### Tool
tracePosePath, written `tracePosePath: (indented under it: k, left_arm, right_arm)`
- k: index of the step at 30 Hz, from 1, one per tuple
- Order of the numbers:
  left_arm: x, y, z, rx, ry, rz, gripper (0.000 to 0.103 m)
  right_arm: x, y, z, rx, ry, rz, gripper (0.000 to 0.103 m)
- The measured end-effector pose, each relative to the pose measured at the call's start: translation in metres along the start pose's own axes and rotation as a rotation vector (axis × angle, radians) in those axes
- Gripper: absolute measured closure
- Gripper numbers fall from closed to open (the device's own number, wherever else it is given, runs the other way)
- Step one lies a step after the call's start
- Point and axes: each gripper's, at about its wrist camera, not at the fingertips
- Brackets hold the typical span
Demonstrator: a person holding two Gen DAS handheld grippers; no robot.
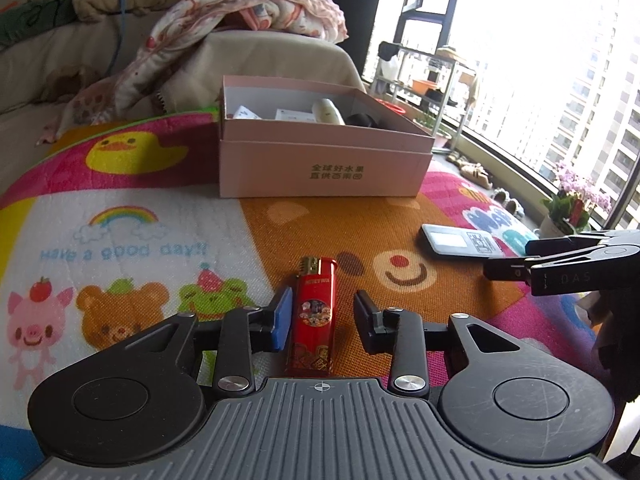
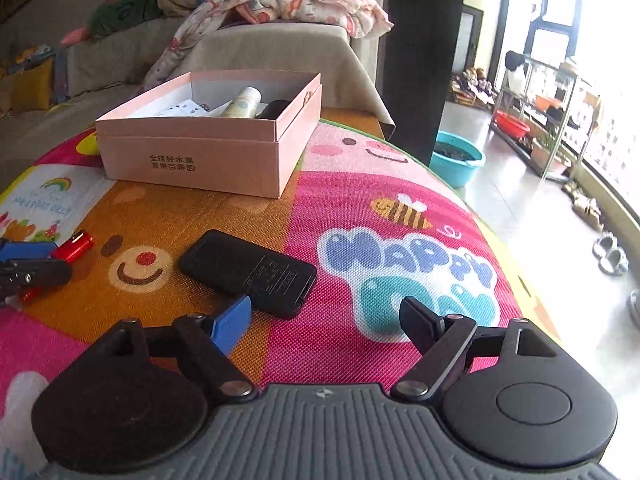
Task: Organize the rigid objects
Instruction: 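Grasp the red lighter with the left gripper while the right grasps the black phone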
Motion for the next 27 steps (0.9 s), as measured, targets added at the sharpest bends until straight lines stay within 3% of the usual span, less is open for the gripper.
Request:
tracePosePath:
  k: [4, 12, 20, 27]
  left_arm:
    - [-0.001, -0.001, 0.000, 0.003, -0.011, -0.005, 0.065]
    - [-0.002, -0.001, -0.001, 0.006, -0.018, -0.006, 0.065]
    - [-0.002, -0.001, -0.001, 0.006, -0.015, -0.005, 0.065]
    - [0.001, -0.002, -0.004, 0.011, 0.007, 0.008, 0.065]
  right_arm:
    - [-0.016, 0.001, 0.002, 0.004, 0.032, 0.033, 0.008]
    - [-0.053, 0.026, 0.027, -0.006, 0.006, -0.019, 0.002]
    - [-0.057, 0.031, 0.031, 0.012, -0.012, -0.018, 0.006]
    - [-0.062, 0.027, 0.030, 0.038, -0.046, 0.005, 0.017]
Point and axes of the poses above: each gripper's, at about its wrist camera, not at the fingertips, and y roughly the way its jaws point, x to its right, z to its top, and after that the axes turned 11 degrees about -y, right-handed
